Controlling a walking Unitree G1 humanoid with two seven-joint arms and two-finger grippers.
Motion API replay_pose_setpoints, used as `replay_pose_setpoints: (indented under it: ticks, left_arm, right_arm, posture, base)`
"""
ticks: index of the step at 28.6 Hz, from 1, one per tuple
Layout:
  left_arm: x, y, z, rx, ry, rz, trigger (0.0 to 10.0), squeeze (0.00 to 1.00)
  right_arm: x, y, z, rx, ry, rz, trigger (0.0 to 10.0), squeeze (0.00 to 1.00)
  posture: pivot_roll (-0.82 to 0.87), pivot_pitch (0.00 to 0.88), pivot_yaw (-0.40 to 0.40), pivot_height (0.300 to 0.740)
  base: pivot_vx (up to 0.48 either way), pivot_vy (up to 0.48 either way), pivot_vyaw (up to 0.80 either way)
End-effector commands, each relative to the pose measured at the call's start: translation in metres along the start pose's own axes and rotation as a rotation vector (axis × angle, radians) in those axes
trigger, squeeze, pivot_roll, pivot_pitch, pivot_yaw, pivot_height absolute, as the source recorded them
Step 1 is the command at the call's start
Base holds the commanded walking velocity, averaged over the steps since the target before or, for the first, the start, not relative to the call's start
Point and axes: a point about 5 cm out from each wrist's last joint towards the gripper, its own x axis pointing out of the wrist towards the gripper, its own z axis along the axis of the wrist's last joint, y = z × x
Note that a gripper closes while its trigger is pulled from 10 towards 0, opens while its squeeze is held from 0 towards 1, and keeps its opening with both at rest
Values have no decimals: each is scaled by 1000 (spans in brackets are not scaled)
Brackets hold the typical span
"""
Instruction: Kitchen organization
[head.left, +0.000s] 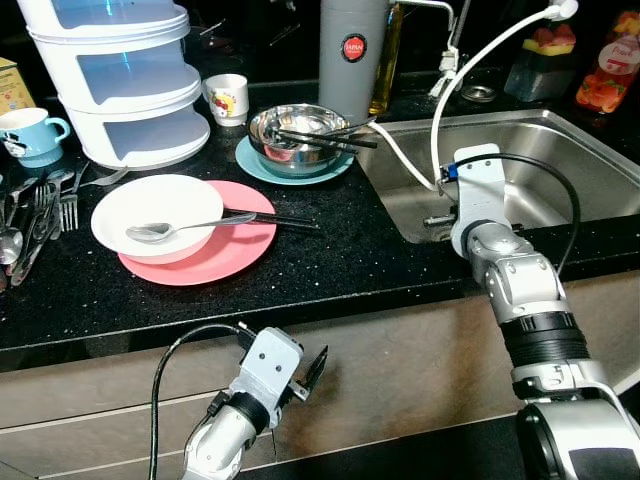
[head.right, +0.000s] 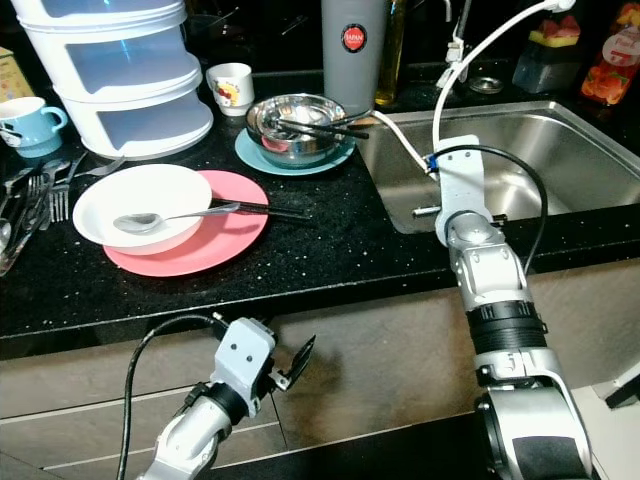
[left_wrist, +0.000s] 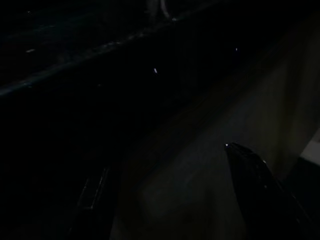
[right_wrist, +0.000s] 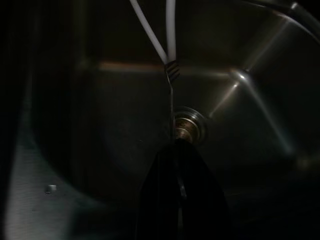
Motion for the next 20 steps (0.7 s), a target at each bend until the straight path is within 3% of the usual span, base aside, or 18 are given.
replay_pose_setpoints:
  ticks: [1, 2, 3, 6, 13, 17, 18, 19, 20]
  left_arm:
    - [2, -9, 11, -19, -70, -58, 10000, 0]
    - [3, -12, 11, -27, -62, -91, 10000, 0]
    - [4, -22, 7, -89, -14, -205, 10000, 0]
    - [3, -26, 7, -158, 16, -295, 10000, 0]
    - [4, -24, 8, -171, 19, -316, 10000, 0]
    - [9, -16, 23, -228, -45, -283, 10000, 0]
    - [9, -15, 27, -240, -57, -289, 10000, 749]
    - [9, -15, 27, -240, -57, -289, 10000, 749]
    - [9, -15, 30, -244, -67, -294, 10000, 1000]
  right_arm:
    - [1, 0, -4, -42, 20, -2, 10000, 0]
    - [1, 1, -4, -45, 22, -2, 10000, 0]
    - [1, 1, -4, -49, 26, -2, 10000, 0]
    - [1, 1, -5, -64, 27, -3, 10000, 0]
    - [2, 1, -6, -74, 28, -6, 10000, 0]
    - [2, -2, -7, -83, 32, -18, 10000, 0]
    - [2, -3, -8, -84, 34, -20, 10000, 0]
    - [2, -3, -8, -84, 34, -20, 10000, 0]
    - [2, -3, -8, -86, 36, -21, 10000, 0]
  posture:
    - [97, 0, 0, 740]
    - [97, 0, 0, 740]
    - [94, 0, 0, 740]
    - [94, 0, -4, 740]
    - [92, 0, -6, 740]
    - [88, 0, -3, 740]
    - [89, 0, -3, 740]
    - [89, 0, -3, 740]
    - [89, 0, -3, 740]
  base:
    - [0, 0, 0]
    - [0, 0, 0]
    - [0, 0, 0]
    - [0, 0, 0]
    - [0, 0, 0]
    - [0, 0, 0]
    - [0, 0, 0]
    - [0, 0, 0]
    - [0, 0, 0]
